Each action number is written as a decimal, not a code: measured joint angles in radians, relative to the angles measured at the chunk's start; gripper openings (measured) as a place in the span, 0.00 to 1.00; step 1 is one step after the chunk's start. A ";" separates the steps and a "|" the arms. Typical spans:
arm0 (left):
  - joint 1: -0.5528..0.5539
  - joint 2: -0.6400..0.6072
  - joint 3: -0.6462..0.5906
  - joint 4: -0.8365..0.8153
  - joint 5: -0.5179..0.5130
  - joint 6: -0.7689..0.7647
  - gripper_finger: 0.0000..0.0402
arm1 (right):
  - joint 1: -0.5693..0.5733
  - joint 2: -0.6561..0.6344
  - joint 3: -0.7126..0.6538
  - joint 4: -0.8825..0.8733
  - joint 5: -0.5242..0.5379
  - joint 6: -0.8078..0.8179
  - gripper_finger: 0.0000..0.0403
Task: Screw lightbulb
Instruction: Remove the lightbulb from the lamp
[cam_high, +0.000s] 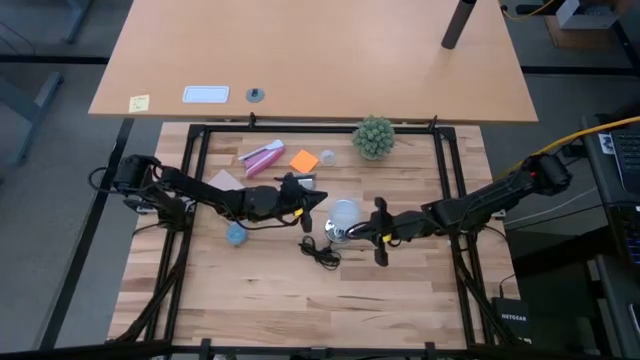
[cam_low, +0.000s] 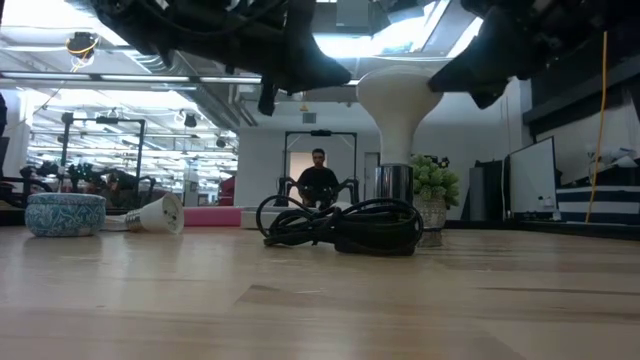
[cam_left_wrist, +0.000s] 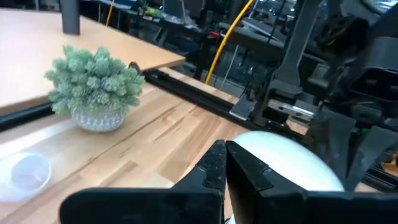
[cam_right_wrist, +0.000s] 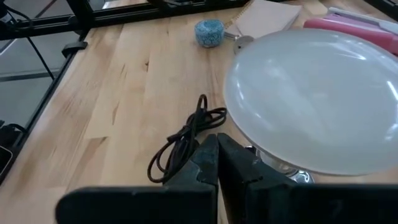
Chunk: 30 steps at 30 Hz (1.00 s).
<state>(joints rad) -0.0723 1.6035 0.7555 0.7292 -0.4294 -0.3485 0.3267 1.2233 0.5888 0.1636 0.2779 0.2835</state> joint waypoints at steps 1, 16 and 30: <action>0.000 0.000 0.000 -0.010 0.000 -0.008 0.00 | 0.000 0.003 0.000 0.005 0.000 0.000 0.01; -0.005 0.155 0.000 0.150 0.034 -0.033 0.00 | 0.000 0.005 0.000 -0.004 0.003 -0.001 0.01; -0.053 0.155 -0.001 0.148 0.012 -0.020 0.00 | 0.002 0.005 -0.003 -0.075 0.201 0.052 0.01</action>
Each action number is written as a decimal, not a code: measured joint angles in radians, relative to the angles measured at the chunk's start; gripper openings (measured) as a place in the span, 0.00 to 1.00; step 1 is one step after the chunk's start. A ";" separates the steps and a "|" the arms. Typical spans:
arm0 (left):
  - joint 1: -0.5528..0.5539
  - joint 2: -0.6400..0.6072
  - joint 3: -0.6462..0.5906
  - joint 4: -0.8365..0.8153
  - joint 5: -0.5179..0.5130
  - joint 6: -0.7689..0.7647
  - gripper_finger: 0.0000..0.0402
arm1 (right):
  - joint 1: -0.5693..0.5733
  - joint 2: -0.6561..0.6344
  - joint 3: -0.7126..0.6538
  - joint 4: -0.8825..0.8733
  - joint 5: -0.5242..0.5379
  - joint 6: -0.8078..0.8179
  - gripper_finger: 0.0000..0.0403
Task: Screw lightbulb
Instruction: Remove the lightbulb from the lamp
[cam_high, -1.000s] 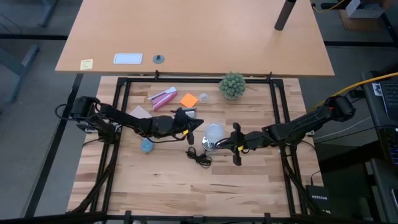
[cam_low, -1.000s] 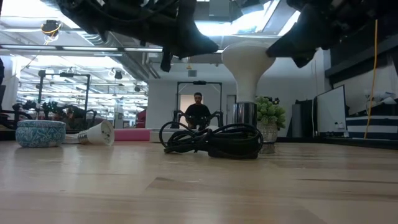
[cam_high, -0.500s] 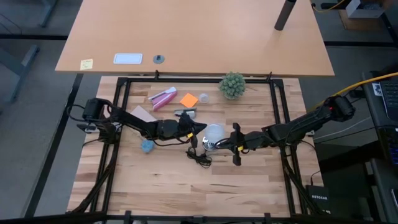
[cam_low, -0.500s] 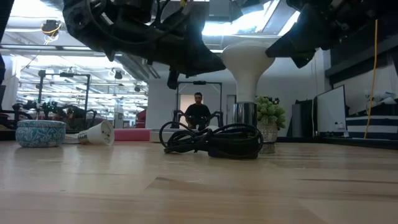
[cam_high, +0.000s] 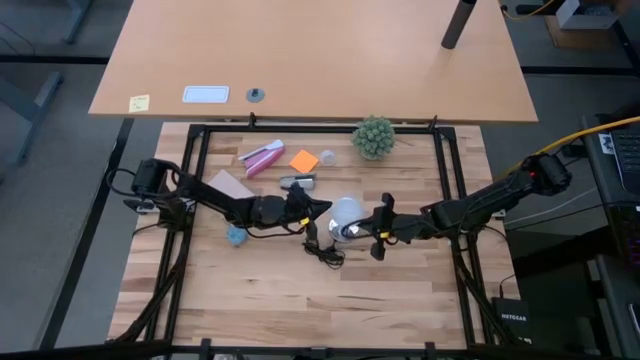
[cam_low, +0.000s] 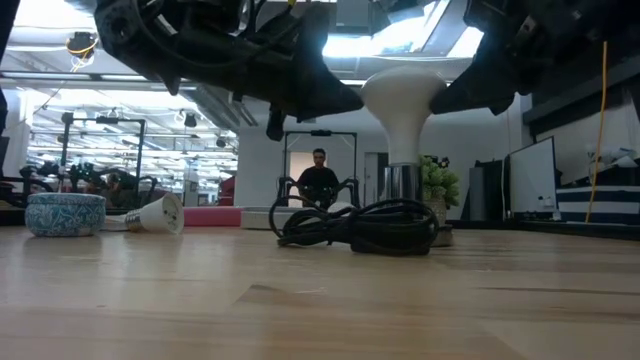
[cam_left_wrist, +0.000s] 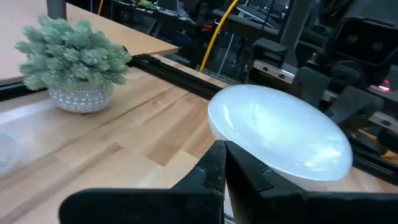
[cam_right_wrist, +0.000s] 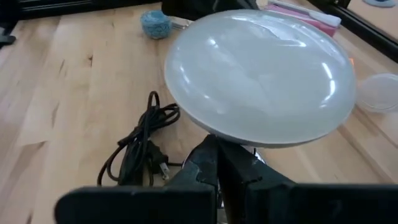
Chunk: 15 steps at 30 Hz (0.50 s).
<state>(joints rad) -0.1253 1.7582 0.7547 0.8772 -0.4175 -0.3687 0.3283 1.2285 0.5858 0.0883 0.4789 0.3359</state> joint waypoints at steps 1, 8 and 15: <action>-0.004 0.000 0.000 0.001 0.000 -0.006 0.00 | 0.000 0.000 0.000 -0.002 0.000 0.000 0.01; -0.032 -0.001 0.000 0.005 0.020 -0.018 0.00 | -0.001 0.000 0.000 -0.052 0.066 0.002 0.01; -0.064 0.000 0.001 0.002 0.042 -0.018 0.00 | -0.003 0.000 0.003 -0.053 0.211 0.023 0.01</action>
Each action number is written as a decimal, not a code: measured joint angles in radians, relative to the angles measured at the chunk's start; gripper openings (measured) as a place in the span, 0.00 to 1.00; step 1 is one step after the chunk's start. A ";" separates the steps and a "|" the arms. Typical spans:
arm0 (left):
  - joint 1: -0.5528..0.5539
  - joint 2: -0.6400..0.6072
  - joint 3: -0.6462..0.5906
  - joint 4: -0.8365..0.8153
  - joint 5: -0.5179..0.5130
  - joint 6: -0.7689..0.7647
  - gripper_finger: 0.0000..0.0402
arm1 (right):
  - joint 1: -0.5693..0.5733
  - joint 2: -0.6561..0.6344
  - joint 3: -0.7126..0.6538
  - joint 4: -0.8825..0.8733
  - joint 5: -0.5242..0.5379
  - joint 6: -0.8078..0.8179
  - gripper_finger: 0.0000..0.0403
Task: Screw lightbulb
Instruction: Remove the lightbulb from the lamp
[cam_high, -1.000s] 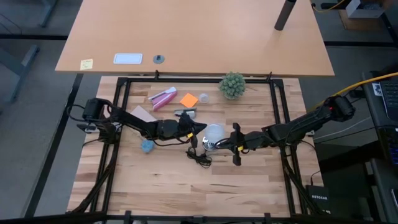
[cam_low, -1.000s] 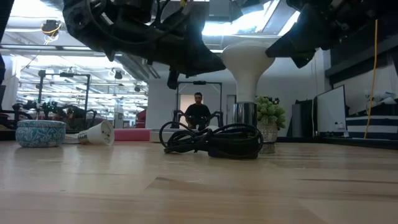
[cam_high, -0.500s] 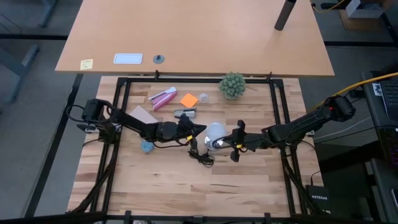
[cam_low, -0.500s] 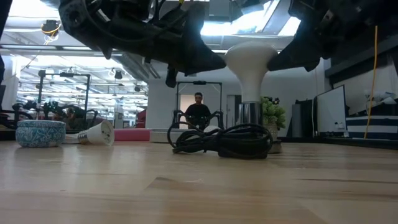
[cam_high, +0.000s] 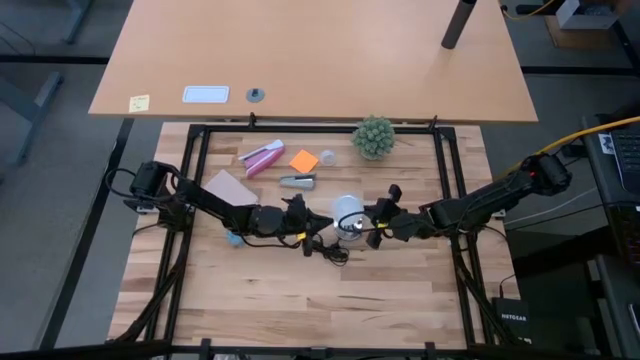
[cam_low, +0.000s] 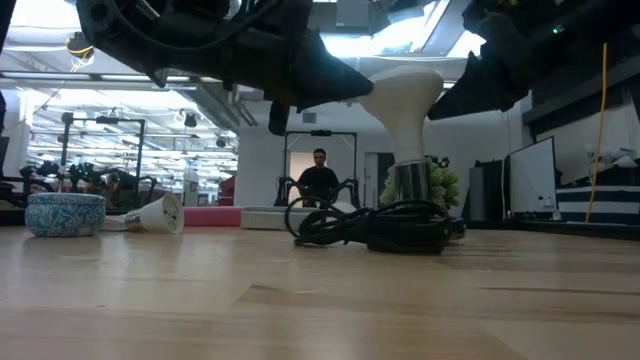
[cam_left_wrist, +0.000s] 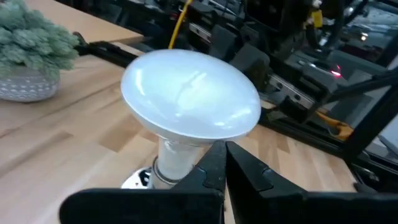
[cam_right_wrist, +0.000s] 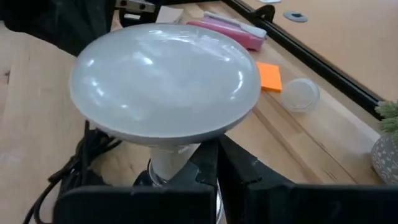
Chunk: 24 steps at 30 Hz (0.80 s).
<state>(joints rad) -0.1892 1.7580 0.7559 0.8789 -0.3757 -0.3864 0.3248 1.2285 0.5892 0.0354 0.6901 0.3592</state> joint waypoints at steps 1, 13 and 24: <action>-0.001 0.000 0.000 0.001 -0.006 0.000 0.00 | 0.000 0.000 0.000 0.002 0.005 0.000 0.01; -0.008 -0.001 0.000 0.093 -0.018 0.064 0.00 | -0.001 0.000 0.000 0.003 -0.025 0.000 0.01; 0.015 -0.004 0.000 0.213 -0.020 0.159 0.00 | 0.002 0.000 0.000 -0.064 -0.240 0.138 0.01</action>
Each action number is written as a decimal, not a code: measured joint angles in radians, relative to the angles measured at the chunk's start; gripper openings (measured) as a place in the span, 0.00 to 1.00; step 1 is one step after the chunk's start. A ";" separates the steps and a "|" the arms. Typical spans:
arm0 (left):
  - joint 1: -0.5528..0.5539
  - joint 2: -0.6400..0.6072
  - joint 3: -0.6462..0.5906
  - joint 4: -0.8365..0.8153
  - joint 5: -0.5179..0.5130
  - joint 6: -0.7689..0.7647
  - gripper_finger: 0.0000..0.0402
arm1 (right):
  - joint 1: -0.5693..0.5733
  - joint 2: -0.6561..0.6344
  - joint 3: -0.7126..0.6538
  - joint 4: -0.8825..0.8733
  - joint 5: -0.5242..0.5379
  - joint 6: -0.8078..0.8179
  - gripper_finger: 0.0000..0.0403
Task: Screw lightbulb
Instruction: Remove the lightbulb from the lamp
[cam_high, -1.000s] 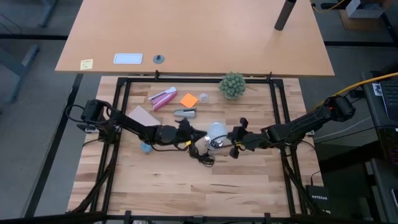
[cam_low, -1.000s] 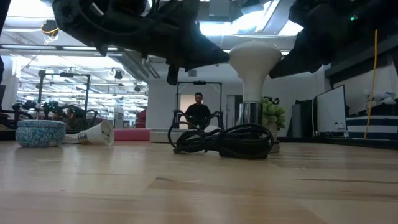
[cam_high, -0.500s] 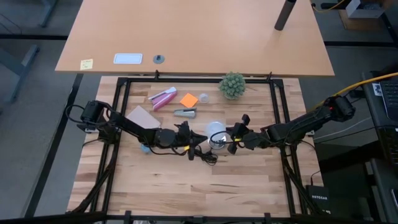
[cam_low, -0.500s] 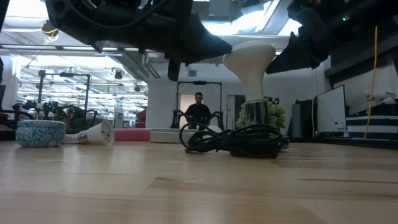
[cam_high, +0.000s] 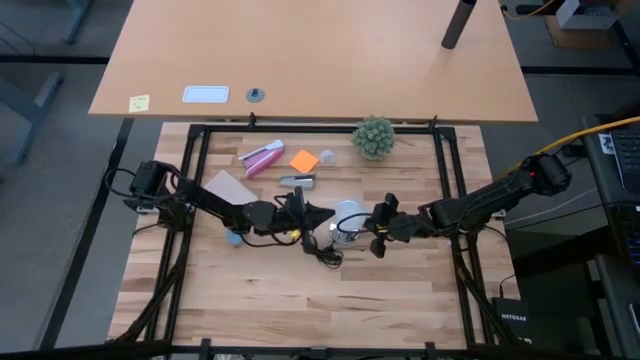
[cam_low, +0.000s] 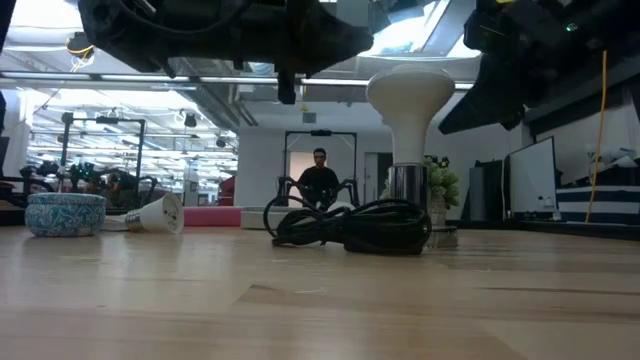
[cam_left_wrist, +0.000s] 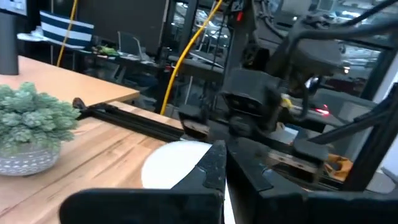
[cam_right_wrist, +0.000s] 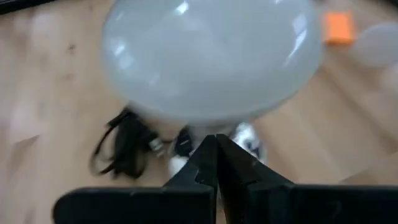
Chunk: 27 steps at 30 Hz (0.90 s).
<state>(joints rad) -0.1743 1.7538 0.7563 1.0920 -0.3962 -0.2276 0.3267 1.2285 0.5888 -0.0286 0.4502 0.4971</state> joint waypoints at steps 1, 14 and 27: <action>0.005 0.000 0.000 0.000 0.000 0.000 0.00 | 0.000 0.000 0.000 -0.005 -0.030 0.018 0.01; 0.092 0.000 0.000 -0.015 0.000 -0.006 0.00 | 0.001 -0.013 -0.001 0.026 -0.210 -0.008 0.01; 0.140 0.000 0.010 -0.141 -0.002 -0.110 0.00 | 0.039 -0.082 -0.001 0.087 -0.100 -0.112 0.01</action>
<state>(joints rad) -0.0342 1.7538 0.7667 0.9506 -0.3981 -0.3374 0.3661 1.1461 0.5877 0.0582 0.3499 0.3851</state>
